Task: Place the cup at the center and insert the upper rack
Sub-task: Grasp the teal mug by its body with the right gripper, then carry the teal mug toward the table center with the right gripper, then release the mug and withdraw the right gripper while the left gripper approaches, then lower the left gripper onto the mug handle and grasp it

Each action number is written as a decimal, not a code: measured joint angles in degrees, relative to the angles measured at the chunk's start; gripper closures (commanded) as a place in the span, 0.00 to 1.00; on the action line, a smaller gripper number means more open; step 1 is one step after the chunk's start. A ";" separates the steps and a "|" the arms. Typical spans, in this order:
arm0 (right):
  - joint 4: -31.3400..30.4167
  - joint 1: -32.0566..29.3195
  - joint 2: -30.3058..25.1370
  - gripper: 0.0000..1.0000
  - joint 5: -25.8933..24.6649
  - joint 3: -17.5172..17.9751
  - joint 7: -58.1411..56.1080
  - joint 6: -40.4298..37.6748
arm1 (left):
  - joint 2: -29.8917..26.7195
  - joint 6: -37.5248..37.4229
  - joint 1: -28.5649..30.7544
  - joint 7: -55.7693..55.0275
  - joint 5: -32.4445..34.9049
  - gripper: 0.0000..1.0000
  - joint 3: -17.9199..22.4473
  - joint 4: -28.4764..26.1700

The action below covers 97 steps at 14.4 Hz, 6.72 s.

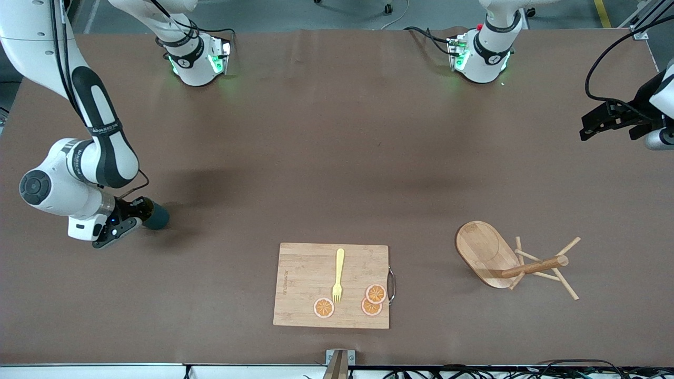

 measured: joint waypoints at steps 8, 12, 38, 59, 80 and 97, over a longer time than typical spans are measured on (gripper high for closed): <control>4.21 1.58 -3.13 1.00 0.42 0.37 8.19 -10.47 | 0.00 0.00 0.05 0.00 0.00 0.00 0.08 0.00; 4.16 8.58 -7.15 1.00 1.08 0.81 23.30 -14.46 | 0.00 0.00 0.05 0.00 0.00 0.00 0.08 0.01; 14.04 55.62 6.18 0.98 -1.41 0.86 81.22 -4.79 | 2.87 0.14 -0.64 0.00 0.00 0.00 -0.35 0.08; 27.48 53.75 8.66 0.00 -2.01 -0.29 76.80 -11.35 | 6.00 0.87 -16.94 -31.67 -0.06 0.00 -5.64 -1.89; 33.71 4.87 -10.45 0.00 -5.23 -1.68 34.02 -48.55 | 30.30 13.58 -50.03 -115.69 33.65 0.02 -20.10 0.32; 37.74 3.69 -12.33 0.00 -5.06 -1.26 34.32 -56.59 | 54.09 13.62 -71.48 -133.70 43.44 0.21 0.78 13.73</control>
